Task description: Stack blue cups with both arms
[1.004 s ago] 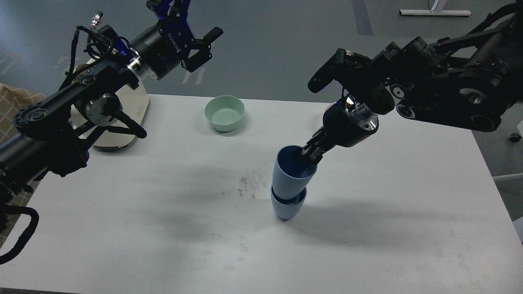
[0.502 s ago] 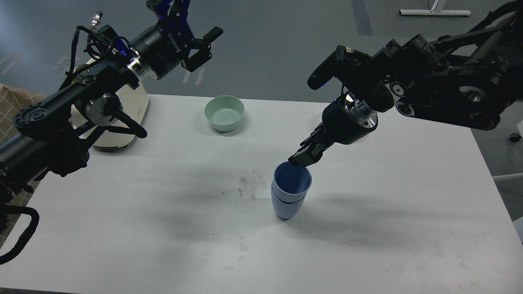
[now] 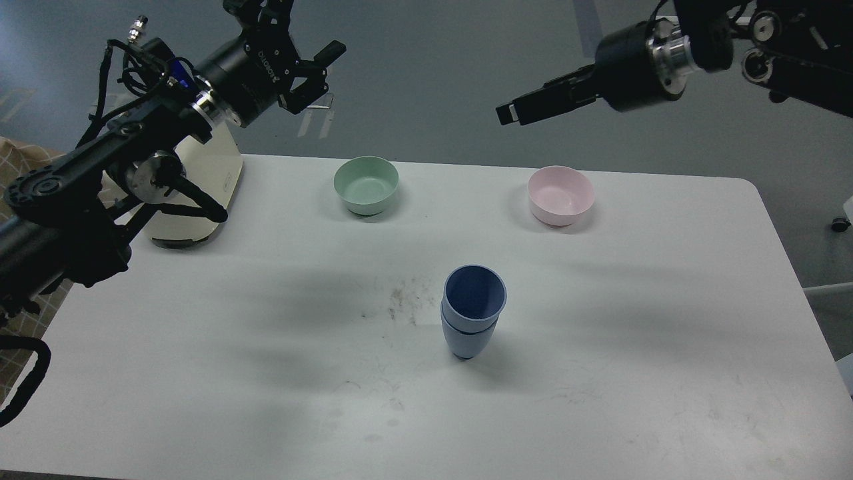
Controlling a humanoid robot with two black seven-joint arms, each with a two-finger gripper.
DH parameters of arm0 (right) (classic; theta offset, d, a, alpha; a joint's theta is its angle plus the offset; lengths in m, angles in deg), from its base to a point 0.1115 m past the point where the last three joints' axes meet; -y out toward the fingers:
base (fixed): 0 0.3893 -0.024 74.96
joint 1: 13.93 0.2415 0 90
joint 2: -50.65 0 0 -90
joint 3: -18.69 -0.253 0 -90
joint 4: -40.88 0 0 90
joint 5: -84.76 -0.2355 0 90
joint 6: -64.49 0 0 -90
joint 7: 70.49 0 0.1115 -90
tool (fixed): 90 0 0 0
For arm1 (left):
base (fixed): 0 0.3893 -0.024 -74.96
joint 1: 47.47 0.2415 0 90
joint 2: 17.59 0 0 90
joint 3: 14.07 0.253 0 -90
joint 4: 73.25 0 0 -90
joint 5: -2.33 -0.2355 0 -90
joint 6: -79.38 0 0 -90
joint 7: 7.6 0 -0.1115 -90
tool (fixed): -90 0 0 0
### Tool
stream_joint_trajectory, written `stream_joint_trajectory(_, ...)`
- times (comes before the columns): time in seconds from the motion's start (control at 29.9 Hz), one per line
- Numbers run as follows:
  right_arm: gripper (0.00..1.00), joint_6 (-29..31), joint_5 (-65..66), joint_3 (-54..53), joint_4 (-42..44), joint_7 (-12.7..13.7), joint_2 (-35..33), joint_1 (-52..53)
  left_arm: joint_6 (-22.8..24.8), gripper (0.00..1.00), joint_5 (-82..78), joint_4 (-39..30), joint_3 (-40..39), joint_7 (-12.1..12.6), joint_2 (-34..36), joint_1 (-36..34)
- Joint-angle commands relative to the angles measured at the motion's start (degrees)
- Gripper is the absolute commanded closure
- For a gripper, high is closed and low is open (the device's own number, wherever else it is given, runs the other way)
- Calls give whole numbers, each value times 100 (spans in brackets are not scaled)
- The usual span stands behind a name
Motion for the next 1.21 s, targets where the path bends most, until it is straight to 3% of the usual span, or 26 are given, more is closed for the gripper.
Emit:
stream_joint_trajectory(0.0,0,-406,-58,-412,558,0,-276,-414,9,2,9,331,-9,-17,-75,5)
stream_joint_trajectory(0.07,0,-941,-119,-1122,1014,0,-267,-1106,0,2,53,577,0,-26,-110,5)
stream_joint_trajectory(0.17,0,-1224,-260,-2105,1200,0,-320,-1870,18,2,80,639,0,-8,-163,5)
stream_joint_trajectory(0.47,0,-1269,-2200,-4955,1367,0,21,-4140,79,2,80,630,-140,36,-313,383)
stream_joint_trajectory(0.74,0,-1129,-3599,-5923,1289,0,488,-5248,114,2,62,630,-518,18,-619,945)
stream_joint_trajectory(0.94,0,-794,-3644,-6801,1323,0,954,-5933,462,2,-8,858,-676,27,-989,1402)
stream_joint_trajectory(1.17,0,-504,-3644,-7145,1262,0,1051,-6374,462,2,-17,946,-1072,18,-1165,1623)
